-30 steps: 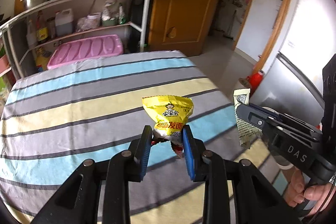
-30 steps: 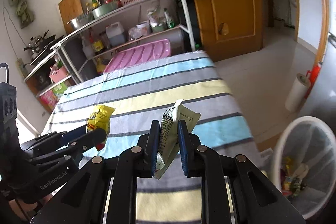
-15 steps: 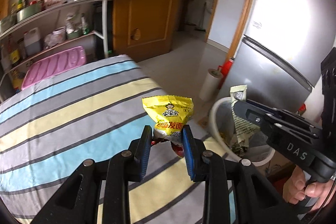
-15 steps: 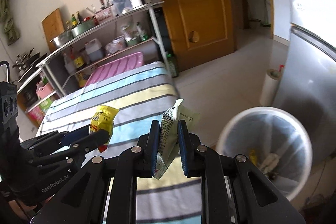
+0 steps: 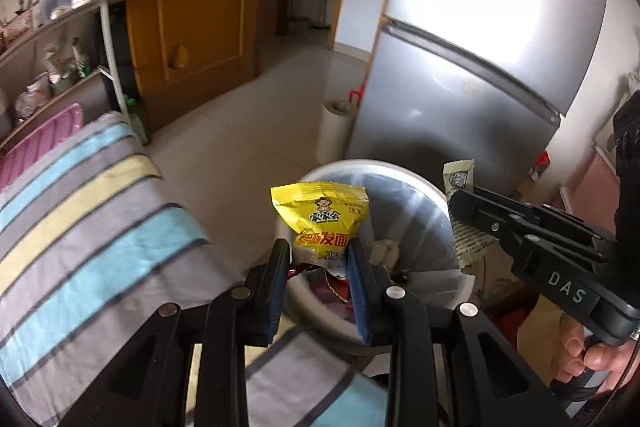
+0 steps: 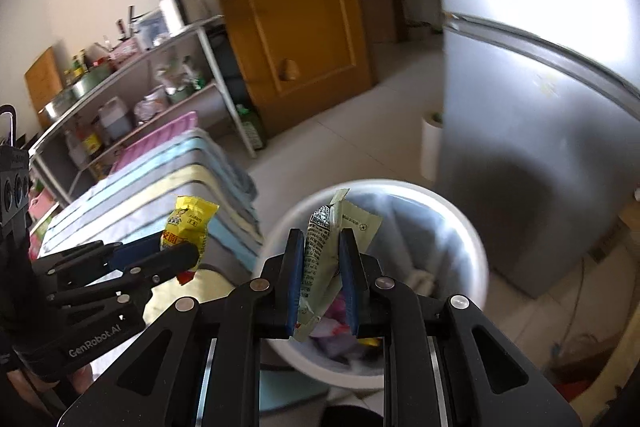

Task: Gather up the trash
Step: 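Carry the yellow bag and pale green wrapper over the bin, then open both tools to drop the bag and wrapper into the bin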

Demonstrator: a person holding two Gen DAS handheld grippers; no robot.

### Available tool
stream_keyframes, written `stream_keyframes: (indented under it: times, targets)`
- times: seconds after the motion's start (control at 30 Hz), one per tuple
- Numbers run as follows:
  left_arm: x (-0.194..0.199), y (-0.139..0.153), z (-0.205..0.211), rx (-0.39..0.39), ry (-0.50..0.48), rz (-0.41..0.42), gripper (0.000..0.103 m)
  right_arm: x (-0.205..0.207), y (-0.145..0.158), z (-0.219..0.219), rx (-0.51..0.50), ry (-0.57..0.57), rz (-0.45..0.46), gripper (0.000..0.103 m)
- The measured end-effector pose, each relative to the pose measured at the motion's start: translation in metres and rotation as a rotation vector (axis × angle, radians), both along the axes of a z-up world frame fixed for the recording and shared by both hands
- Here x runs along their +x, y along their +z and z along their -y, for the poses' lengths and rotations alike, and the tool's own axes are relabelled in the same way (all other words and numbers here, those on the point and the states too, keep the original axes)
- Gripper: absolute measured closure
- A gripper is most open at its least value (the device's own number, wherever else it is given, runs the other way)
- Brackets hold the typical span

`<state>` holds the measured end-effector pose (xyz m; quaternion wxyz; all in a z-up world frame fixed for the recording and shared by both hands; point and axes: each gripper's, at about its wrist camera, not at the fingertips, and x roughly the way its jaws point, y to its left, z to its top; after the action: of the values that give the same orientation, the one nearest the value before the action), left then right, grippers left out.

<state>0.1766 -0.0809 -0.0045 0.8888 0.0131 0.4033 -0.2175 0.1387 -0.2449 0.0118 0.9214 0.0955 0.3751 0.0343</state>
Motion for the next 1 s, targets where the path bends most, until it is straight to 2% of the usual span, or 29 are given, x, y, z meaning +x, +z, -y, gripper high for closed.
stream_keyframes:
  times: [0.33,0.6,0.73,0.77,0.9,1.0]
  targets:
    - [0.014,-0.028,0.052,0.045,-0.061,-0.072,0.072,0.004,-0.028,0.048,0.013,-0.053,-0.076,0.084]
    - [0.025,-0.049,0.072,0.074,-0.073,-0.146,0.072,0.018,-0.063,0.057,0.031,-0.041,-0.171,0.084]
    - [0.026,-0.053,0.076,0.092,-0.072,-0.150,0.072,0.021,-0.072,0.062,0.031,-0.050,-0.199,0.082]
    - [0.027,-0.053,0.076,0.088,-0.069,-0.152,0.071,0.022,-0.074,0.063,0.029,-0.053,-0.206,0.082]
    - [0.028,-0.054,0.071,0.089,-0.051,-0.154,0.047,0.023,-0.074,0.064,0.027,-0.071,-0.210,0.078]
    - [0.028,-0.053,0.068,0.091,-0.037,-0.148,0.045,0.021,-0.072,0.067,0.047,-0.077,-0.200,0.060]
